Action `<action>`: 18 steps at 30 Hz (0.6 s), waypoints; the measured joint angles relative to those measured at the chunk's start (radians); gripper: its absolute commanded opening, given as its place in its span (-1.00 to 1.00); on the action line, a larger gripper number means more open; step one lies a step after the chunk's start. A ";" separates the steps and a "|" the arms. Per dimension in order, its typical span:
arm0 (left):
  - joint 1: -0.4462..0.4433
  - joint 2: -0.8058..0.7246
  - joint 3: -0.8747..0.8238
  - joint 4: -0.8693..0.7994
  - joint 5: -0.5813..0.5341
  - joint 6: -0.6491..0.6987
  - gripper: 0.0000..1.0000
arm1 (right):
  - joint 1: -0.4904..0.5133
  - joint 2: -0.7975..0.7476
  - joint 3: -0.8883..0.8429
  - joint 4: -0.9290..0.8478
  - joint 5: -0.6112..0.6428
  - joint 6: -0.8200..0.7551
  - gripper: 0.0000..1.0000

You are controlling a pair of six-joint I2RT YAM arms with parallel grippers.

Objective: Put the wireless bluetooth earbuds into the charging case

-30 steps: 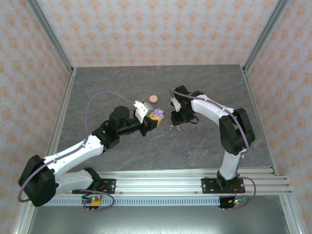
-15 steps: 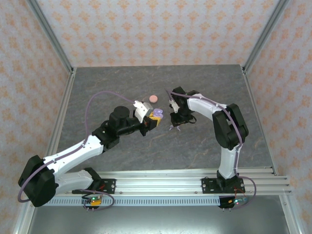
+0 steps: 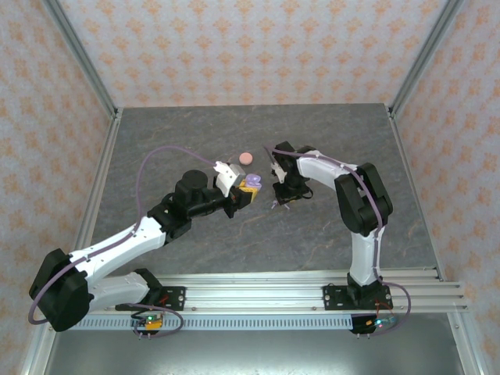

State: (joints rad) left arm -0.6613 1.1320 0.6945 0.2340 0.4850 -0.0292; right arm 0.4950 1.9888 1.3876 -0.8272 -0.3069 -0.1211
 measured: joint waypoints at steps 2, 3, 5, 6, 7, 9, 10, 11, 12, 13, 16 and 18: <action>0.000 0.000 0.000 0.000 0.000 0.000 -0.83 | 0.000 0.001 0.000 0.000 0.005 0.001 -0.58; 0.000 0.000 0.000 -0.001 0.000 0.000 -0.82 | 0.000 0.001 0.000 0.000 0.007 0.002 -0.60; 0.000 0.000 0.000 -0.002 0.000 0.000 -0.83 | 0.000 0.001 0.000 0.000 0.011 0.009 -0.62; 0.000 0.000 0.000 -0.003 0.000 0.000 -0.83 | 0.000 0.001 0.000 0.000 0.013 0.015 -0.63; 0.000 0.000 0.000 -0.003 0.000 0.000 -0.83 | 0.000 0.001 0.000 0.000 0.014 0.020 -0.64; 0.000 0.000 0.000 -0.003 0.000 0.000 -0.83 | 0.000 0.001 0.000 0.000 0.015 0.037 -0.66; 0.000 0.000 0.000 -0.003 0.000 0.000 -0.83 | 0.000 0.000 0.000 0.001 0.015 0.049 -0.67; 0.000 0.000 0.000 -0.003 0.000 0.000 -0.83 | -0.002 -0.002 -0.002 0.004 0.012 0.061 -0.67; 0.000 0.000 0.000 -0.003 0.000 0.000 -0.83 | -0.005 -0.006 -0.007 0.010 0.007 0.072 -0.67; 0.000 0.000 0.000 -0.003 0.000 -0.001 -0.83 | -0.011 -0.012 -0.017 0.021 -0.005 0.084 -0.68; 0.000 0.000 0.000 -0.001 -0.008 -0.011 -0.82 | -0.042 -0.040 -0.058 0.063 -0.057 0.126 -0.68; 0.000 0.003 -0.002 0.009 -0.027 -0.027 -0.82 | -0.073 -0.065 -0.092 0.097 -0.102 0.154 -0.68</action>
State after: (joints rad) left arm -0.6613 1.1351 0.6926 0.2428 0.4583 -0.0559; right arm 0.4217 1.9236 1.2953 -0.7300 -0.4091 0.0334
